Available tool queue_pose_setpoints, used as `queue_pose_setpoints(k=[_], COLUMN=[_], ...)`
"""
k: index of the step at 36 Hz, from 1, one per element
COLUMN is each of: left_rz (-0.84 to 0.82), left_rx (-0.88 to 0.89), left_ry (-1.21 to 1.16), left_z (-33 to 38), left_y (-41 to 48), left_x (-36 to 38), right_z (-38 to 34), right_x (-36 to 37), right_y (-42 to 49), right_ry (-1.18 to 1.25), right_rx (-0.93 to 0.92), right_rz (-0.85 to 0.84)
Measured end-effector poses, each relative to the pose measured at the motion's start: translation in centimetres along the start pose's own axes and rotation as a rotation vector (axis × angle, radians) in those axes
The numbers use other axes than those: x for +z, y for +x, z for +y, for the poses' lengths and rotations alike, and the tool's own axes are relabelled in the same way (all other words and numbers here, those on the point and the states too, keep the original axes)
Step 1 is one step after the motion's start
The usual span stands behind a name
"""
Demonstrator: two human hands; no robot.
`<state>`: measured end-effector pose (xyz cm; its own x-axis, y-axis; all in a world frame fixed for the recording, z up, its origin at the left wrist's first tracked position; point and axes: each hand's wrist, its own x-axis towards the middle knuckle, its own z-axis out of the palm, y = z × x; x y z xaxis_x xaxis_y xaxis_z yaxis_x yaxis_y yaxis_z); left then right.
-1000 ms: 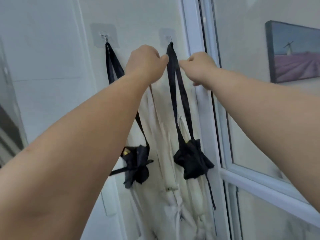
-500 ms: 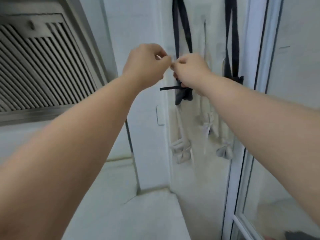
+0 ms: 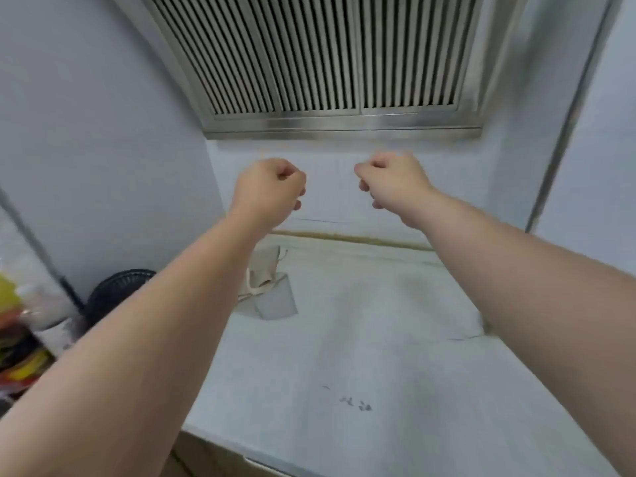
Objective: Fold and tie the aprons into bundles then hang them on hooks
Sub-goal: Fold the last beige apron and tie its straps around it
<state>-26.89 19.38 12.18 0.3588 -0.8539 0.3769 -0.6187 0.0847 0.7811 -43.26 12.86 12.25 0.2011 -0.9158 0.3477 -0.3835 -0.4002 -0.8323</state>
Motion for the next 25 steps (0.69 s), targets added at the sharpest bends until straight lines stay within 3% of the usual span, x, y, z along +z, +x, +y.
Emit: queue_pose_setpoints(k=[11,17,25], left_rz=[-0.095,-0.312,-0.416], left_rx=[-0.271,-0.330,-0.312], left_ry=[0.109,0.369,0.737], left_z=[-20.6,-27.9,-34.0], left_y=[5.8,6.4,7.1], left_x=[-6.1,-3.8,-2.2], right_z=[4.2,9.0,13.5], right_x=[20.8,26.5,31.2], right_y=[5.5,6.5,8.7], right_ry=[-0.017,-0.049,-0.136], right_rx=[0.155,0.288,0.361], right_rz=[-0.171,-0.285,-0.437])
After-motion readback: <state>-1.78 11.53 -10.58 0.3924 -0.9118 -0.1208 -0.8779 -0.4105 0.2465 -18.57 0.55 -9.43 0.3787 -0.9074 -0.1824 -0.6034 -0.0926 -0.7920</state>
